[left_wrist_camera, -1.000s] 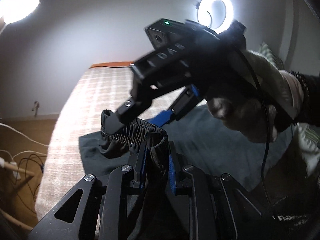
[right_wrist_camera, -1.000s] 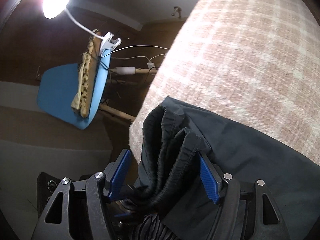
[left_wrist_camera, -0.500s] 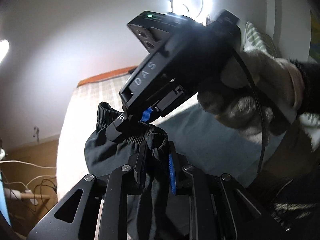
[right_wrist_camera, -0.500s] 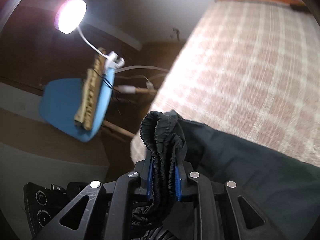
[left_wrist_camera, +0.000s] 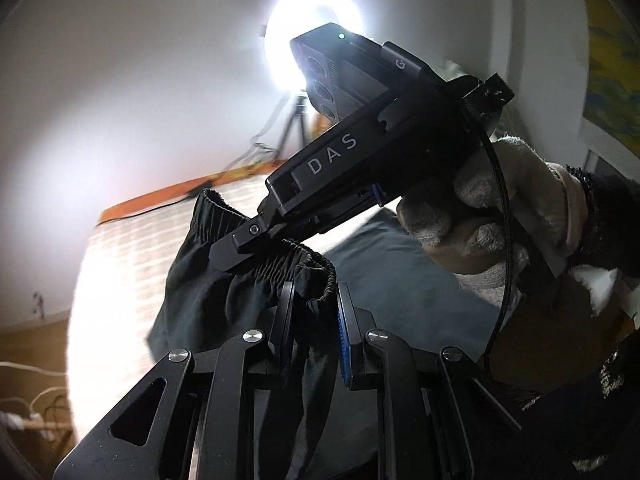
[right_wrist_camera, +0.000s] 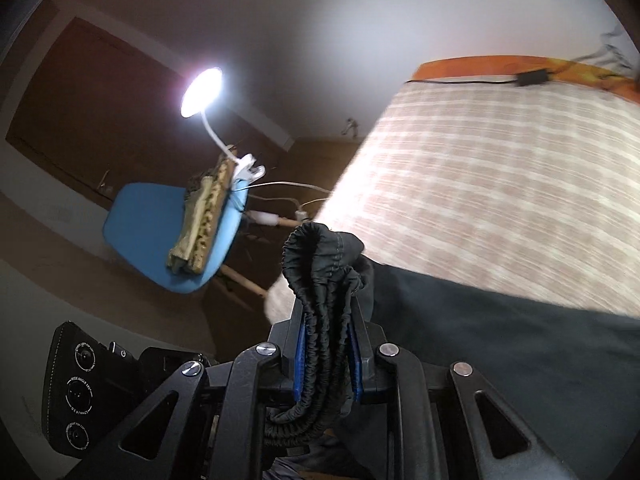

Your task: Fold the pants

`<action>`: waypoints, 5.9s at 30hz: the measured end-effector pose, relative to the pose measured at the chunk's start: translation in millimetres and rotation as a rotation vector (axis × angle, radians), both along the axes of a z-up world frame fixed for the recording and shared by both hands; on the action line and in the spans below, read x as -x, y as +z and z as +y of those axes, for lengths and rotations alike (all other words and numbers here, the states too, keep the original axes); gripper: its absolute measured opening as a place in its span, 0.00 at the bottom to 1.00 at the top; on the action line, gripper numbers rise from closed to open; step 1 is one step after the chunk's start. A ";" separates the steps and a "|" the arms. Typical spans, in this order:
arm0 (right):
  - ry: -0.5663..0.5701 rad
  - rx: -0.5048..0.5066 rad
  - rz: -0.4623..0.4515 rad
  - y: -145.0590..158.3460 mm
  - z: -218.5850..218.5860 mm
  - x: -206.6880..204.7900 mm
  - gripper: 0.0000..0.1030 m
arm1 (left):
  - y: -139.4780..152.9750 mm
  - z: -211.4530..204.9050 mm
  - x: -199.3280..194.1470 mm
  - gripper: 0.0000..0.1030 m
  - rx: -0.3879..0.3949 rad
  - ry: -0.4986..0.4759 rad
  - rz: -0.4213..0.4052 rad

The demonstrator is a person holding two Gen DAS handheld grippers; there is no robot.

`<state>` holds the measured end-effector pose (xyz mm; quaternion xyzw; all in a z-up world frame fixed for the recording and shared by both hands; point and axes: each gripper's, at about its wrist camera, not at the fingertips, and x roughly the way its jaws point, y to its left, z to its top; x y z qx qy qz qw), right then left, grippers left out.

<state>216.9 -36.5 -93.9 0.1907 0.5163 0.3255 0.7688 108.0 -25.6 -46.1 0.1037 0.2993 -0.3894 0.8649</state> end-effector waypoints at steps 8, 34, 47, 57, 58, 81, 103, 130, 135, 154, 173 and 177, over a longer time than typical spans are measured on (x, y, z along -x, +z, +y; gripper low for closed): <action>-0.156 0.076 0.055 -41.2 -112.9 48.6 0.16 | -46.3 -101.3 19.0 0.16 0.025 -0.118 0.084; -0.403 0.163 0.082 -52.5 -288.0 136.7 0.16 | -75.4 -269.1 47.4 0.19 0.065 -0.366 0.216; -0.492 0.188 0.071 -56.8 -367.7 176.8 0.16 | -76.2 -194.6 19.6 0.24 -0.039 -0.264 0.219; -0.529 0.302 0.026 -39.6 -434.0 194.3 0.16 | -110.2 -168.3 -5.9 0.24 -0.112 -0.175 0.269; -0.534 0.317 0.018 -38.3 -440.7 194.7 0.16 | -115.1 -171.8 -8.0 0.24 -0.123 -0.179 0.272; -0.524 0.723 0.039 -40.7 -423.9 236.5 0.42 | -119.3 -85.5 -4.5 0.30 -0.008 0.075 0.388; -0.223 0.429 -0.142 -3.1 -213.9 108.7 0.62 | -145.2 -64.9 38.7 0.31 0.203 0.159 0.566; -0.044 0.795 0.142 -105.4 -50.2 -7.3 0.22 | -132.7 -80.7 47.2 0.45 0.270 0.117 0.508; -0.083 0.674 0.166 -98.8 -77.0 -6.8 0.06 | -134.1 -80.0 39.1 0.48 0.292 0.160 0.551; -0.146 0.469 0.061 -24.3 -138.2 9.2 0.03 | -104.4 -93.8 43.1 0.05 0.347 0.040 0.457; 0.115 0.908 0.072 -72.8 -47.1 10.2 0.57 | -100.7 -121.9 48.6 0.05 0.341 0.000 0.413; 0.119 0.988 0.086 -89.3 -49.7 4.7 0.19 | -100.4 -120.7 49.5 0.05 0.337 -0.001 0.408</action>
